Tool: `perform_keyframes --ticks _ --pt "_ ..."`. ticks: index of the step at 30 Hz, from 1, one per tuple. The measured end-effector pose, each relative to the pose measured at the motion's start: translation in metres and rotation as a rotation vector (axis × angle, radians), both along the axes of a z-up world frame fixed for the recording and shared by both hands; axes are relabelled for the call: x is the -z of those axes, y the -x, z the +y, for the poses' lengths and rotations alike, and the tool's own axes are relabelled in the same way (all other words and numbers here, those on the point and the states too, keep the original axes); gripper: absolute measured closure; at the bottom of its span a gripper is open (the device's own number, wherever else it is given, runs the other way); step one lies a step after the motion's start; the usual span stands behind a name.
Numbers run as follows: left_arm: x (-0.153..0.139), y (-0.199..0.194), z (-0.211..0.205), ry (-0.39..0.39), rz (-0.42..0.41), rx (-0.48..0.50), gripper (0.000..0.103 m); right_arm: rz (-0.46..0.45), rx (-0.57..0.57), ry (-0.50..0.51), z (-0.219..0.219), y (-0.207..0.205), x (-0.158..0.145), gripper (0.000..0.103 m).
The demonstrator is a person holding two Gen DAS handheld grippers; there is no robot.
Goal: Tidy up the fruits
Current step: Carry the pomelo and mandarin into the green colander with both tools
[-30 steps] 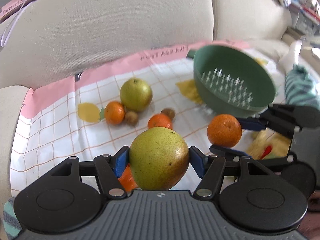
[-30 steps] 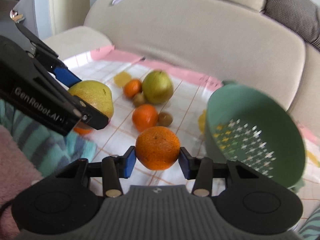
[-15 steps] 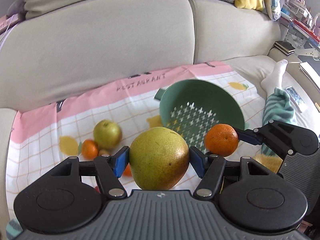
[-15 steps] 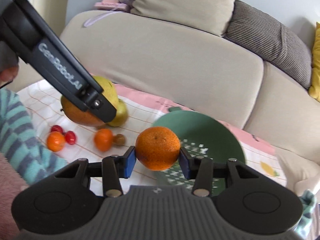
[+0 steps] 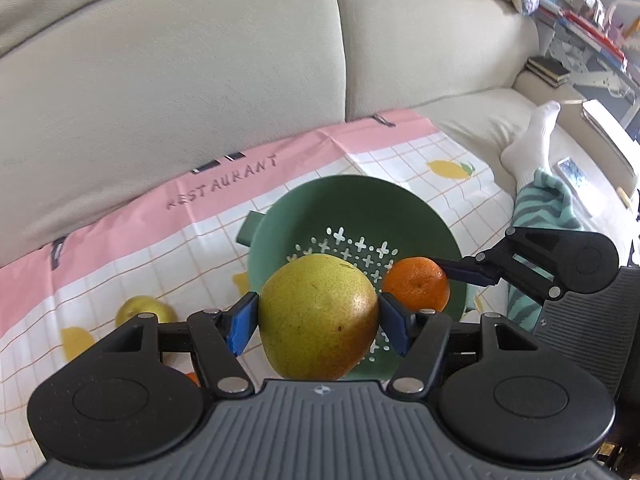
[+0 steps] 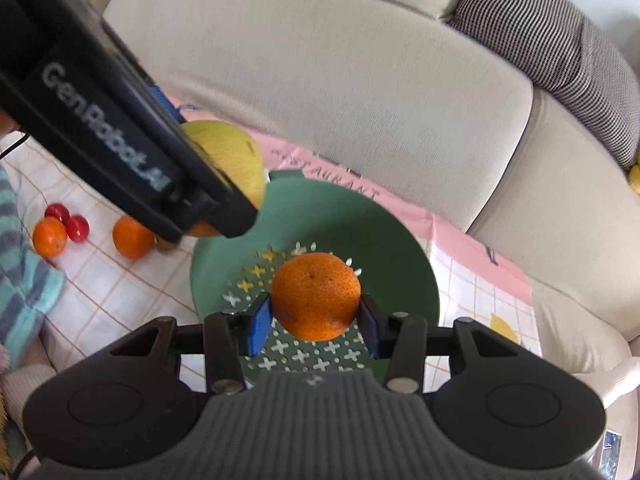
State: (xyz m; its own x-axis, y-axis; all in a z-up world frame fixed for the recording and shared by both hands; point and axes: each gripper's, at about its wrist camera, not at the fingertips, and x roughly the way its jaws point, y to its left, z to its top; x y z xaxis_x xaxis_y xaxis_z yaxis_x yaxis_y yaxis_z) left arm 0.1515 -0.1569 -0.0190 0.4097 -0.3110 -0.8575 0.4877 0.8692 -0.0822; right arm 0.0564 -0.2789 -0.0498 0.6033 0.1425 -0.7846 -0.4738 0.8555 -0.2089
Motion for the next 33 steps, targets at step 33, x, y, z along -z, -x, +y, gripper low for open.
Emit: perform_keyframes --ticks 33 --pt "0.079 -0.055 -0.030 -0.114 0.215 0.029 0.029 0.234 -0.008 0.005 -0.009 -0.062 0.067 0.060"
